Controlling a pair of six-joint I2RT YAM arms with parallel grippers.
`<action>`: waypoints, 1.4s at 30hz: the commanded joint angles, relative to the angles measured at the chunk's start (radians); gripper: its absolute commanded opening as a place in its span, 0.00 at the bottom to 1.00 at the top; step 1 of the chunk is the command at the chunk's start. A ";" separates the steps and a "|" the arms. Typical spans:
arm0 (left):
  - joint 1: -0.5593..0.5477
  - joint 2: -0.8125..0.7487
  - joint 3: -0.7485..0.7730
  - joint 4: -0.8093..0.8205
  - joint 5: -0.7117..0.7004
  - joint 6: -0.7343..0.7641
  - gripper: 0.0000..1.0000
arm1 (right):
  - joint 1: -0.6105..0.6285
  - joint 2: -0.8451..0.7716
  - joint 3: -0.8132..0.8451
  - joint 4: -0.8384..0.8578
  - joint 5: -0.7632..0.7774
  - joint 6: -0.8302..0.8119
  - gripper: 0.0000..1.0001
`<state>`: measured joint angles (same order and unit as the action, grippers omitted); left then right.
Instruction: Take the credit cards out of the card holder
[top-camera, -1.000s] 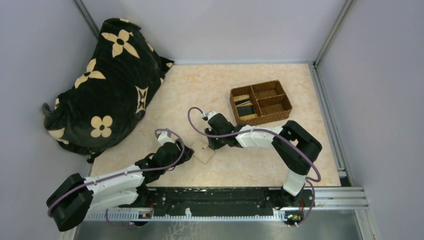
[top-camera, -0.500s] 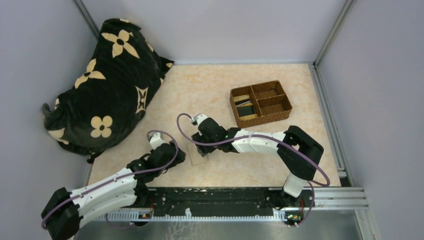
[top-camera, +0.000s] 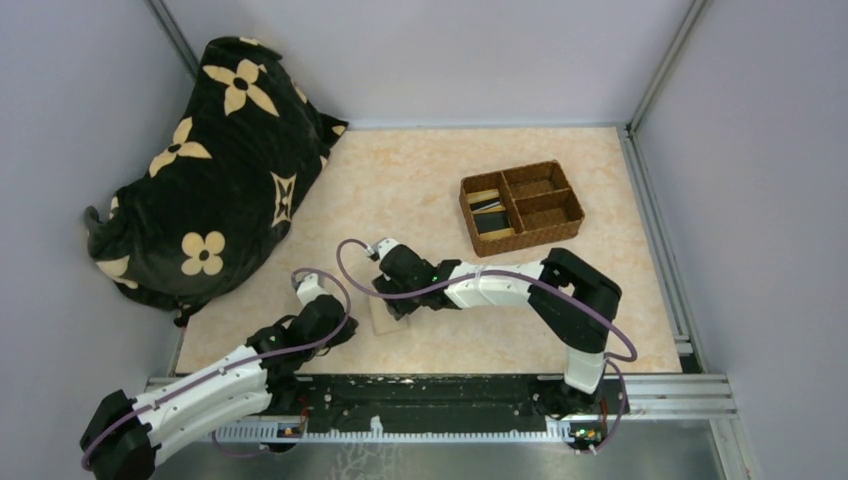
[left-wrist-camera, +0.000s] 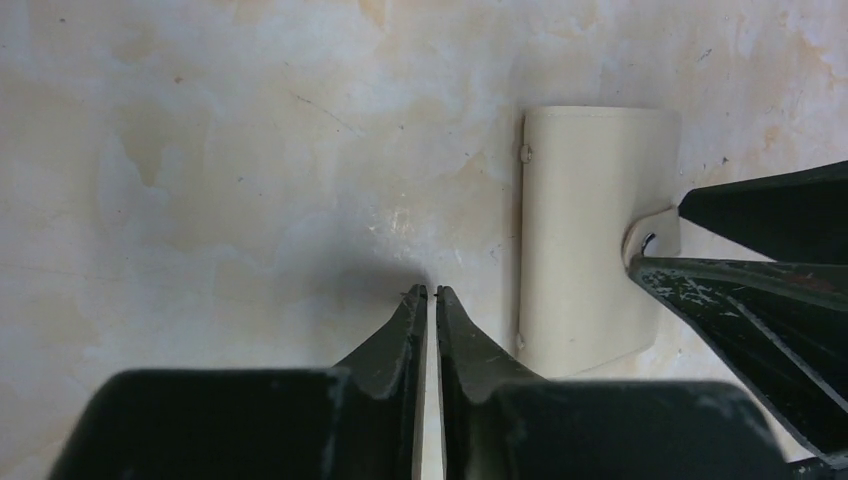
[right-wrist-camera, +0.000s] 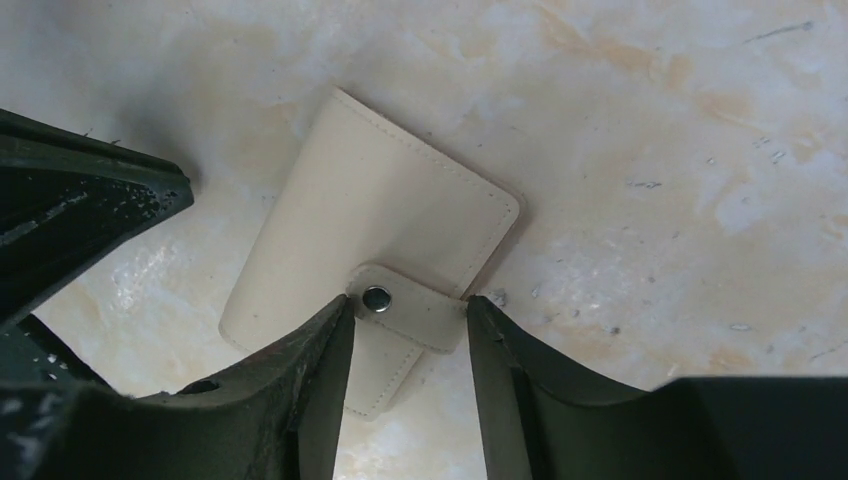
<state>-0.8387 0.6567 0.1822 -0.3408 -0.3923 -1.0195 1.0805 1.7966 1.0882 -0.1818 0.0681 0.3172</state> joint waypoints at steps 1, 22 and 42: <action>0.003 -0.004 -0.006 -0.007 0.018 0.001 0.16 | 0.018 0.015 0.039 0.005 0.039 0.031 0.35; 0.004 0.011 0.127 0.095 0.152 0.077 0.18 | -0.012 -0.045 0.033 -0.024 0.101 0.057 0.00; 0.013 0.266 -0.005 0.473 0.233 0.227 0.00 | -0.030 -0.082 0.033 -0.036 0.086 0.014 0.00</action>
<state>-0.8352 0.8360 0.1707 0.0475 -0.1158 -0.8238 1.0554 1.7786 1.0950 -0.2325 0.1558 0.3511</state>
